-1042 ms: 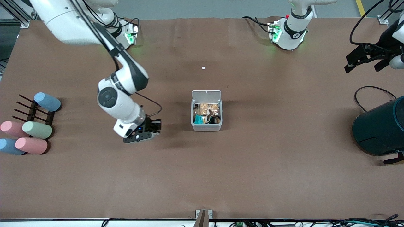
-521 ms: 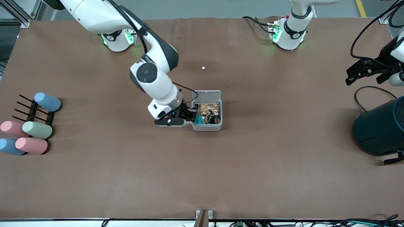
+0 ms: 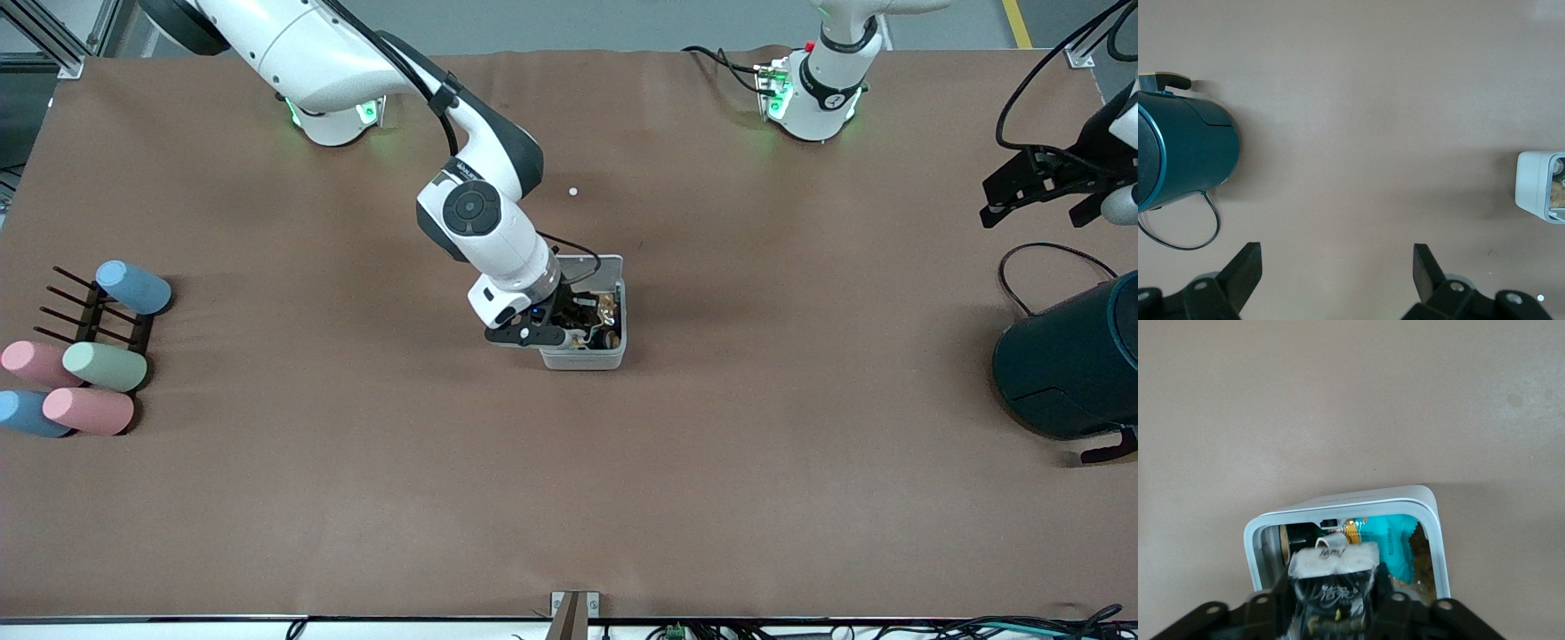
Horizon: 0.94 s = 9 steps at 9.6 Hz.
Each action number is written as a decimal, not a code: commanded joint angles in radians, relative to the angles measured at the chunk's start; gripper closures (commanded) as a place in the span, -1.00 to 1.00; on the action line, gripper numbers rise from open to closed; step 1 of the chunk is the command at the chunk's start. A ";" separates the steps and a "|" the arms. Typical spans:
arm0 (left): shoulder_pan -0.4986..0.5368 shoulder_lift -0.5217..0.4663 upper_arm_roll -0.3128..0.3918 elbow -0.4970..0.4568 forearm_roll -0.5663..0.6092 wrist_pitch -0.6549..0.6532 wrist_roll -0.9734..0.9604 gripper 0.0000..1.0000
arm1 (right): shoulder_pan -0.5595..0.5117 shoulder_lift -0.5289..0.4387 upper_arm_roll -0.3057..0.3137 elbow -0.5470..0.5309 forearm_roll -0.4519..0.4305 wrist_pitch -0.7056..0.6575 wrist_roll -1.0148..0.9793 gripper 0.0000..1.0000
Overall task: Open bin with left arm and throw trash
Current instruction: 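Open the right gripper to drop the packet into the bin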
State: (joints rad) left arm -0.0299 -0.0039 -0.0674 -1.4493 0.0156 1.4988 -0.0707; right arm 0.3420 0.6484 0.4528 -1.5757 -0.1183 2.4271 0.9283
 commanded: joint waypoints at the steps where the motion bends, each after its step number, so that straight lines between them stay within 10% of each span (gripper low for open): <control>1: -0.004 -0.008 0.003 0.004 0.001 -0.034 0.011 -1.00 | 0.006 0.002 -0.008 0.010 -0.018 -0.019 0.014 -0.85; 9: -0.007 0.001 0.031 0.009 -0.064 -0.120 0.034 -1.00 | -0.260 -0.295 -0.009 -0.123 -0.029 -0.381 -0.438 -0.96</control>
State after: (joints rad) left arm -0.0258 -0.0040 -0.0445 -1.4492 -0.0199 1.3959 -0.0515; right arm 0.1314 0.4463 0.4330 -1.5814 -0.1410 2.0304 0.5612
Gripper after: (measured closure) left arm 0.000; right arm 0.018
